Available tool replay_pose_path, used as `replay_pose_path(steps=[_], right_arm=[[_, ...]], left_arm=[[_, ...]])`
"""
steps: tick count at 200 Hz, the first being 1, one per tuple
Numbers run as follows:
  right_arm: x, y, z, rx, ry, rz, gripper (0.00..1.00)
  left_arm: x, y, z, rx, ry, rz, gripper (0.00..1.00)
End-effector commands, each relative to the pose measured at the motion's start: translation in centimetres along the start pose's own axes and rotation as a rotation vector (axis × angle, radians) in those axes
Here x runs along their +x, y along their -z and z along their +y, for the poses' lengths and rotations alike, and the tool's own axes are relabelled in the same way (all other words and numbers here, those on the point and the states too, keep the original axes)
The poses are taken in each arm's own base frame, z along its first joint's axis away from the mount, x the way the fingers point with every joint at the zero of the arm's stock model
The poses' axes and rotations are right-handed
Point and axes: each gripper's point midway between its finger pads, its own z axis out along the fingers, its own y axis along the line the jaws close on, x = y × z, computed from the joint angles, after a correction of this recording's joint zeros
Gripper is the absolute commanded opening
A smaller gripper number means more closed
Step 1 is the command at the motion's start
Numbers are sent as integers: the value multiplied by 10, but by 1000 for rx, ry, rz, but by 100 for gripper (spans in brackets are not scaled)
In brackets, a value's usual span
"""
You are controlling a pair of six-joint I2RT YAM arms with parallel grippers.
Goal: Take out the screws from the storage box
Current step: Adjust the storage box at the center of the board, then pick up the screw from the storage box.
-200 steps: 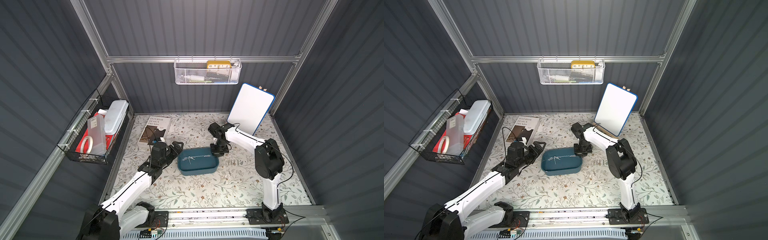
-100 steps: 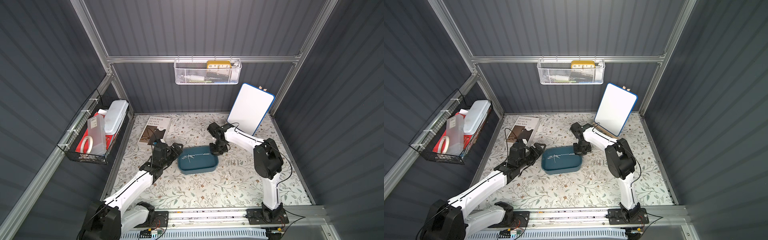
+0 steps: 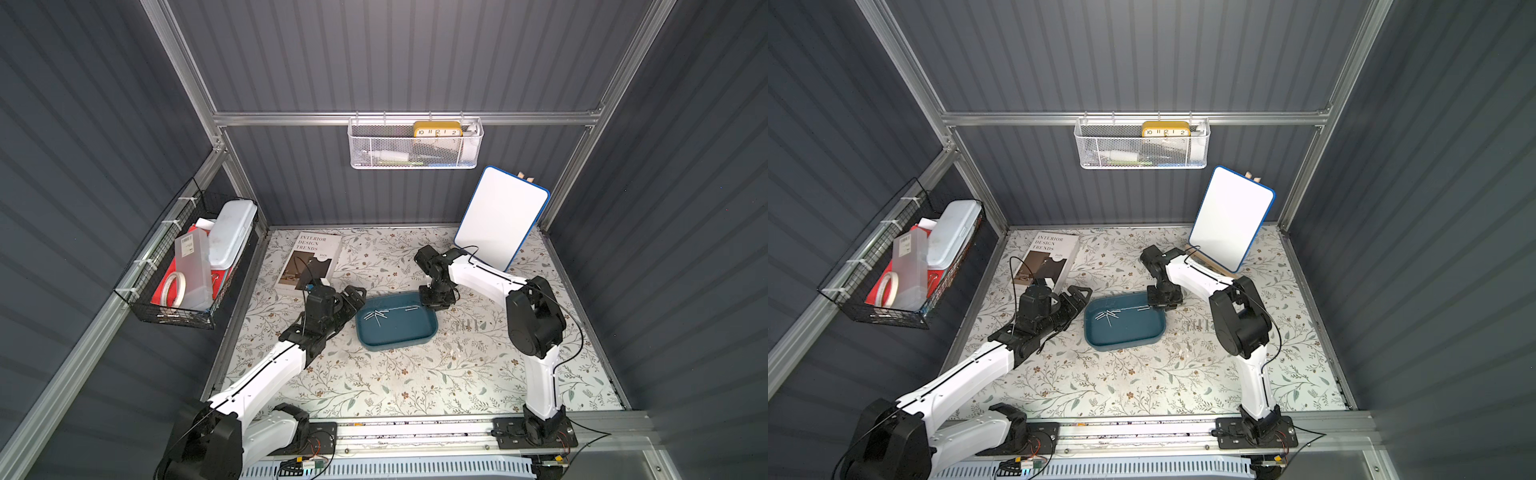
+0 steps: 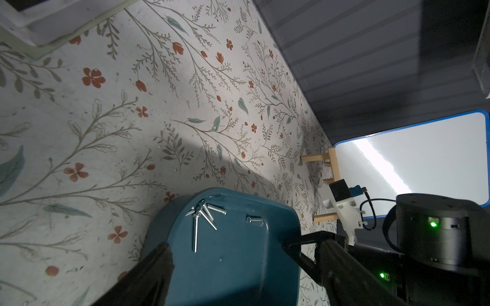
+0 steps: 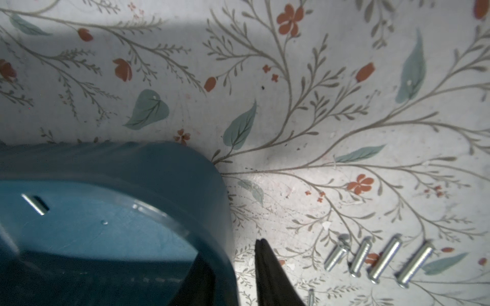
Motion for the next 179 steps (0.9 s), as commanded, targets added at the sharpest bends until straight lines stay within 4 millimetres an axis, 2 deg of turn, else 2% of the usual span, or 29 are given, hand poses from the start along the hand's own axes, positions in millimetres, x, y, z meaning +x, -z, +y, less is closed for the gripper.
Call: replay_pose_path(steps=[1, 36, 67, 90, 105, 127, 150, 179], right_arm=[[1, 13, -9, 45, 2, -33, 31], [-2, 46, -14, 60, 34, -120, 34], [0, 77, -10, 98, 126, -231, 36], [6, 92, 12, 68, 222, -279, 36], [12, 97, 39, 30, 311, -309, 35], [17, 91, 75, -27, 375, -307, 35], [18, 70, 102, -39, 401, -264, 37], [14, 42, 133, -33, 449, -242, 41]], left_arm=[[-1, 3, -3, 14, 9, -13, 91], [-3, 2, -6, 26, 7, -19, 91], [0, 2, -1, 18, 10, -13, 91], [1, 3, 1, 17, 21, -13, 91], [2, 5, 1, 20, 37, -16, 90], [-2, 15, -8, 65, 63, -39, 90], [-7, 28, -14, 101, 86, -71, 91], [-5, 33, -11, 103, 106, -73, 91]])
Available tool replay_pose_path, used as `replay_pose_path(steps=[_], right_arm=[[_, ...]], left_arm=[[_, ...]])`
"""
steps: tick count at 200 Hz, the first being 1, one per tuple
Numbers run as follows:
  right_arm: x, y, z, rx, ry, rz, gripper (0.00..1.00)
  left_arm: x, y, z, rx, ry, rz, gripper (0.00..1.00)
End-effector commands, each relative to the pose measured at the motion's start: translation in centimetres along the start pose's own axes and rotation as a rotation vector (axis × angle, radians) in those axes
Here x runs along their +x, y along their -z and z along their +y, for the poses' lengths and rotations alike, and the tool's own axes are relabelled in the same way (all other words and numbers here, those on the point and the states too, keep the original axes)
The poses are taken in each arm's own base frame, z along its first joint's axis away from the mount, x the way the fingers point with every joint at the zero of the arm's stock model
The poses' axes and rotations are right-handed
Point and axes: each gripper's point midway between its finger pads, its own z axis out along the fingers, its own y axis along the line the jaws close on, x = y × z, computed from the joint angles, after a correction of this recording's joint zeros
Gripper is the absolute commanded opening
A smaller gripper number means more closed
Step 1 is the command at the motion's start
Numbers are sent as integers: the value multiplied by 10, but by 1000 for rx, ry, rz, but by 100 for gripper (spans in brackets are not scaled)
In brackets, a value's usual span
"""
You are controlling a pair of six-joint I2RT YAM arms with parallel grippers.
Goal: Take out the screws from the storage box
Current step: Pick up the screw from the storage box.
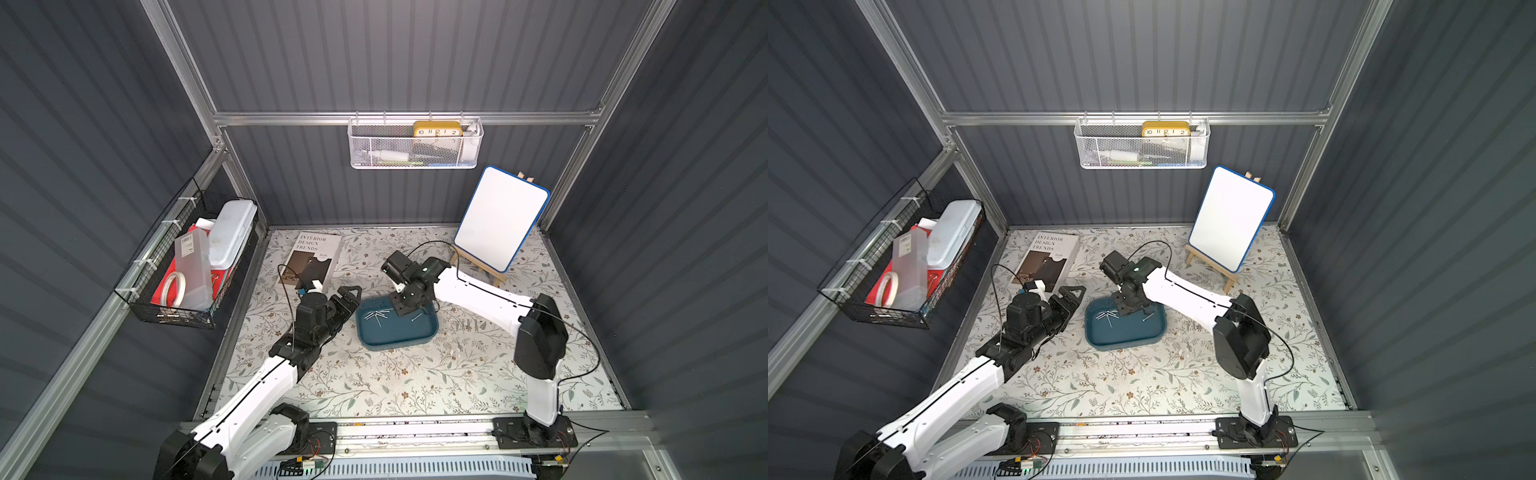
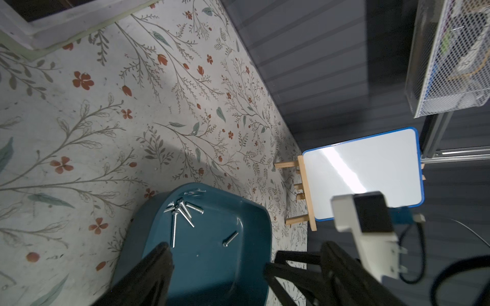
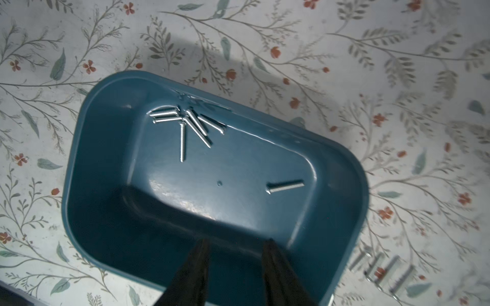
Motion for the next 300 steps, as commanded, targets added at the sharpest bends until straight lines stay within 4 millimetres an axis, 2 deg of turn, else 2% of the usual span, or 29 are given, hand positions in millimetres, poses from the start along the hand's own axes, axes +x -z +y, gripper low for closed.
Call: replay_pose_path(steps=[1, 21, 51, 140, 178, 224, 269, 300], right_arm=[[-7, -19, 18, -7, 39, 11, 41], [-13, -35, 26, -12, 37, 15, 44], [-19, -49, 31, -12, 27, 5, 45], [-8, -84, 38, -2, 40, 51, 42], [-3, -96, 38, 18, 38, 75, 35], [11, -110, 26, 92, 37, 122, 29], [19, -111, 21, 120, 45, 145, 23], [23, -112, 19, 137, 60, 158, 14]], left_arm=[[2, 3, 7, -9, 35, -9, 91], [4, 3, 12, -24, 52, -4, 91], [3, 5, 14, -36, 69, -13, 91], [4, 13, 20, -36, 128, -31, 91], [3, 15, 18, -31, 135, -34, 91], [3, 15, 16, -20, 135, -34, 91], [4, 15, 17, -24, 139, -30, 90], [4, 16, 16, -19, 141, -28, 91]])
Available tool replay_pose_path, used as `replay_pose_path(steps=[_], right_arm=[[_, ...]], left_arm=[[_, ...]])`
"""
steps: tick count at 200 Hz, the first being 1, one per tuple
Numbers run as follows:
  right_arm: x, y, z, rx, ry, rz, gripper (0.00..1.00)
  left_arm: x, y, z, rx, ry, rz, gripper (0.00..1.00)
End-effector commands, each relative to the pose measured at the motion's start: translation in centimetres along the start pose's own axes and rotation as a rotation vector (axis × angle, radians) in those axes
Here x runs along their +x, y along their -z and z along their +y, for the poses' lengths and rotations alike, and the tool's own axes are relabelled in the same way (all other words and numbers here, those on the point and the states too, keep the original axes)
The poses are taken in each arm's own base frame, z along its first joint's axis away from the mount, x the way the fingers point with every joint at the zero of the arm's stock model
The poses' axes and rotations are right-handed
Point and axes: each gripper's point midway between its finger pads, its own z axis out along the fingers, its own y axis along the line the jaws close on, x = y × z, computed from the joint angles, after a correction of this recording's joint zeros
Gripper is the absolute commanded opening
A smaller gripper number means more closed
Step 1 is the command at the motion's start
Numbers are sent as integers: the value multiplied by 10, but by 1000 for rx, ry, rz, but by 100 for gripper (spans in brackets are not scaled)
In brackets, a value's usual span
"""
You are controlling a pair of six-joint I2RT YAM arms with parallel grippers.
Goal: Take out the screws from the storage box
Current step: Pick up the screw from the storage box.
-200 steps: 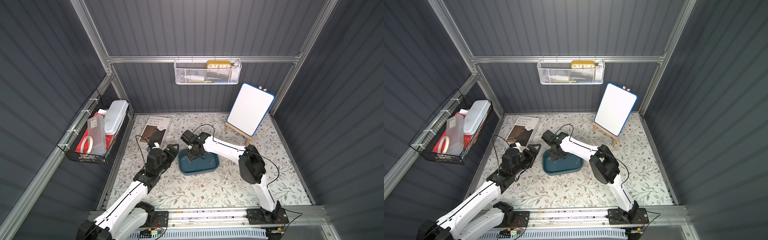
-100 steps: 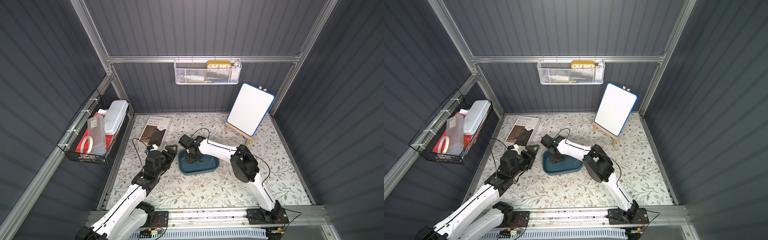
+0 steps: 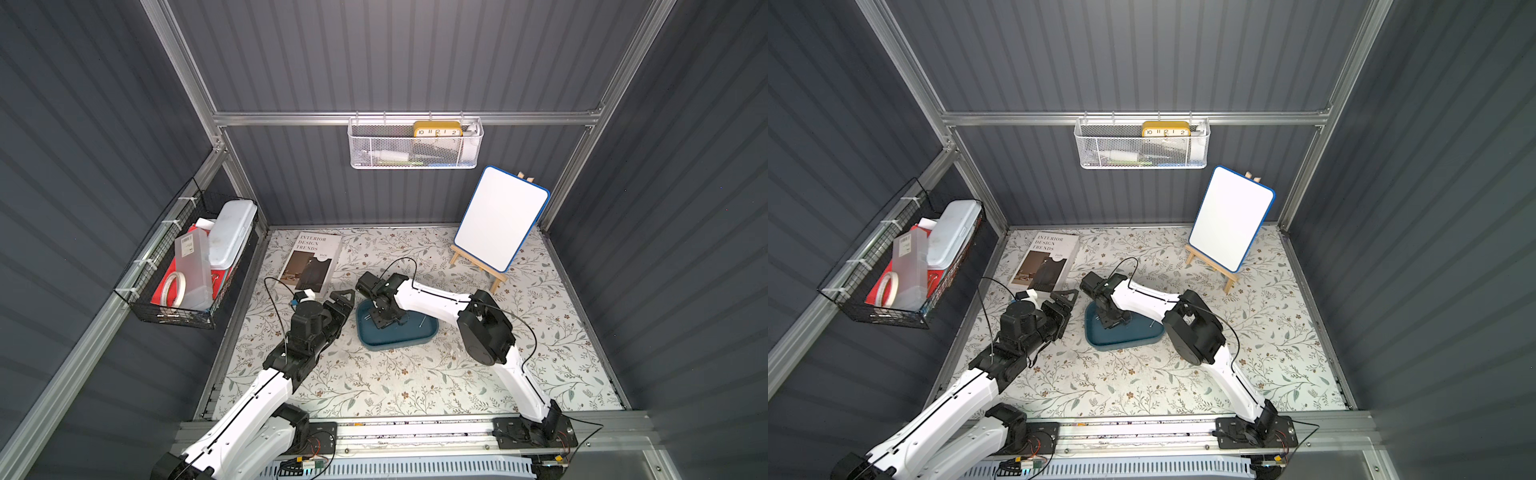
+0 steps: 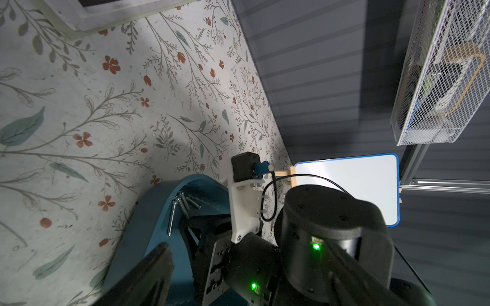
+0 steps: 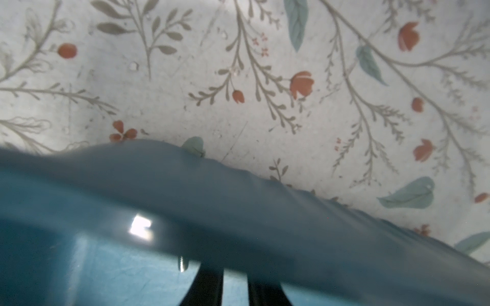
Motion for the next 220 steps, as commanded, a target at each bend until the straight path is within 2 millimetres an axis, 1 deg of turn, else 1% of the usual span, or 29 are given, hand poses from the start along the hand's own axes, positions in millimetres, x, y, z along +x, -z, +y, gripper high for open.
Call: replay_pose_path(steps=[1, 25, 36, 68, 94, 116, 125, 152, 172, 184, 194, 206, 220], right_arm=[[16, -10, -8, 58, 19, 59, 14], [26, -11, -11, 68, 38, 83, 9], [28, -7, -12, 67, 45, 83, 7], [35, 4, -15, 61, 48, 77, 6], [43, 19, -20, 62, 33, 80, 6], [44, 27, -22, 51, 27, 58, 7], [44, 29, -22, 48, 30, 47, 9], [42, 27, -20, 40, 41, 41, 20], [37, 26, -18, 41, 38, 37, 22], [32, 30, -18, 40, 30, 18, 23], [25, 34, -15, 21, 31, -17, 27], [17, 35, -10, -2, 44, -52, 30], [8, 38, -10, 2, 53, -76, 33]], left_arm=[[4, 2, 5, -7, 6, 14, 91], [6, 1, 6, -5, 5, 23, 91], [8, 0, 6, -5, 0, 33, 91], [9, -2, 7, -13, -8, 43, 91], [9, -3, 5, -6, -19, 44, 91], [10, -4, 7, -11, -19, 45, 91], [10, -4, 7, -12, -21, 45, 91], [10, -6, 9, -18, -24, 48, 91], [10, -6, 9, -19, -24, 47, 91], [9, -6, 8, -17, -24, 43, 91], [8, -5, 8, -16, -28, 36, 91], [7, -5, 9, -22, -28, 29, 91], [5, -5, 8, -29, -33, 23, 91]])
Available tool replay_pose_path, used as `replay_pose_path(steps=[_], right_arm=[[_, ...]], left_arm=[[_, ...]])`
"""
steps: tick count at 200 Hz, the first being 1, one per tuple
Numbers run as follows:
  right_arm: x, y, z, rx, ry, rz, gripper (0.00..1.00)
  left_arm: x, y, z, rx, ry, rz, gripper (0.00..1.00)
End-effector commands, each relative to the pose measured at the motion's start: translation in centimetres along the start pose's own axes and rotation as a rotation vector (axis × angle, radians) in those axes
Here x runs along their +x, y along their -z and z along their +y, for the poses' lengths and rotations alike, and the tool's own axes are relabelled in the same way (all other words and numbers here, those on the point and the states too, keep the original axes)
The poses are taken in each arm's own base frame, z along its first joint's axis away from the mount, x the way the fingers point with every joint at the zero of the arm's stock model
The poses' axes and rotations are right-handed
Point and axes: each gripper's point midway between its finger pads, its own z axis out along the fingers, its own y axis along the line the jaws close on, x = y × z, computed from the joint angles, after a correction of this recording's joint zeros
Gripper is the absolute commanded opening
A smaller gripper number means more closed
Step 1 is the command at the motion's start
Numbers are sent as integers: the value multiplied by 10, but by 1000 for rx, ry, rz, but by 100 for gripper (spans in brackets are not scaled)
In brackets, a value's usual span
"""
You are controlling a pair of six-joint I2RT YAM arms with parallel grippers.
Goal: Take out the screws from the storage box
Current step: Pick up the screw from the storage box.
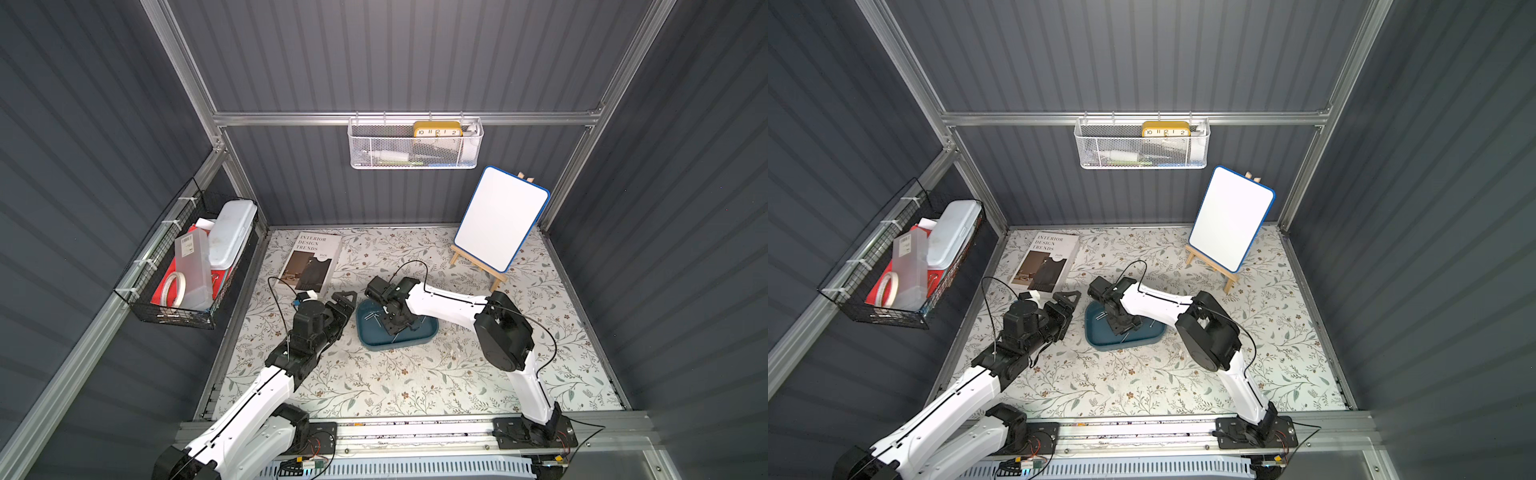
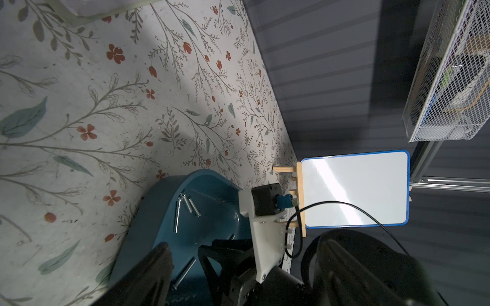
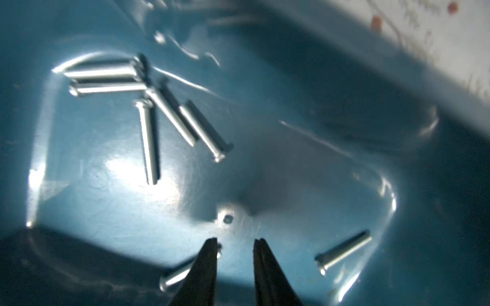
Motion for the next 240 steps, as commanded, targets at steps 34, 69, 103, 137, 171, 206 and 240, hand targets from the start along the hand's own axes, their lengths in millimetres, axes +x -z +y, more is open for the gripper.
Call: replay_pose_path(steps=[34, 69, 103, 137, 171, 206, 240], right_arm=[[-36, 6, 10, -4, 69, -84, 36], [-40, -8, 11, 23, 144, -59, 33], [-41, -16, 9, 28, 202, -48, 30], [-38, -22, 2, 38, 238, -27, 28], [-31, -33, 3, 32, 266, 4, 25], [-26, -42, 4, 31, 279, 27, 22], [-22, -47, 7, 12, 281, 38, 15]], left_arm=[[-4, 1, 1, -18, -43, -21, 91], [-4, 0, 3, -26, -42, -24, 92], [-4, -3, 5, -36, -44, -21, 92], [-4, -3, 7, -41, -43, -23, 92], [-1, -5, 12, -47, -37, -13, 92], [-1, -7, 12, -52, -34, -12, 92], [-1, -8, 13, -54, -34, -11, 92]])
